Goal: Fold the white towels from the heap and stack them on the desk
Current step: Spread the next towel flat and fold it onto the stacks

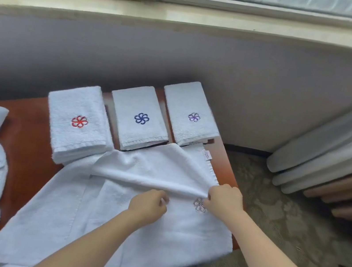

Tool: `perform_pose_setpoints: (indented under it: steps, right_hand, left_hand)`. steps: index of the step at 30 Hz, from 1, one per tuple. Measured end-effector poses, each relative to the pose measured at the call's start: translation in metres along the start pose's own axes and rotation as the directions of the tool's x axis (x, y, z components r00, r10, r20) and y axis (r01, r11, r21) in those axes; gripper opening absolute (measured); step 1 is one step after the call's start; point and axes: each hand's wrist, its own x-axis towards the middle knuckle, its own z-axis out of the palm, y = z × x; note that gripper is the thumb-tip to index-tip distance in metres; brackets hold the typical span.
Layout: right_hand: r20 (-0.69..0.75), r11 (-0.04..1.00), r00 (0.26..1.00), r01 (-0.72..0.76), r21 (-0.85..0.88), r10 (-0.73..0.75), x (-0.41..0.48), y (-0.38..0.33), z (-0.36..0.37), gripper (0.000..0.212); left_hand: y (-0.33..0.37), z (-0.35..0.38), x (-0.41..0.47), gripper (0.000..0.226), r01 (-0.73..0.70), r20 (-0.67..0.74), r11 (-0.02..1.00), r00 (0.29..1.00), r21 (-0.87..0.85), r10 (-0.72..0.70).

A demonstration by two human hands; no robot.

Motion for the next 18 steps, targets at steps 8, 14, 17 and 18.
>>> perform_pose_setpoints:
  steps: [8, 14, 17, 18]
  right_hand:
    - [-0.259, 0.889, 0.964, 0.172, 0.425, -0.063, 0.045, -0.044, -0.033, 0.036]
    - [-0.238, 0.893, 0.955, 0.257, 0.370, -0.177, 0.083, -0.067, -0.046, 0.055]
    - [-0.189, 0.905, 0.961, 0.258, 0.339, -0.203, 0.095, -0.074, -0.039, 0.061]
    - [-0.184, 0.907, 0.960, 0.263, 0.328, -0.212, 0.098, -0.075, -0.035, 0.063]
  left_hand:
    - [-0.021, -0.040, 0.009, 0.016, 0.024, -0.290, 0.996, 0.956, -0.087, -0.048]
    - [-0.029, -0.066, 0.031, 0.024, -0.049, -0.434, 0.997, 0.901, -0.057, 0.020]
    - [-0.035, -0.062, 0.042, 0.029, -0.061, -0.399, 0.997, 0.916, -0.042, 0.040]
    - [-0.037, -0.060, 0.045, 0.031, -0.063, -0.384, 0.997, 0.922, -0.041, 0.042]
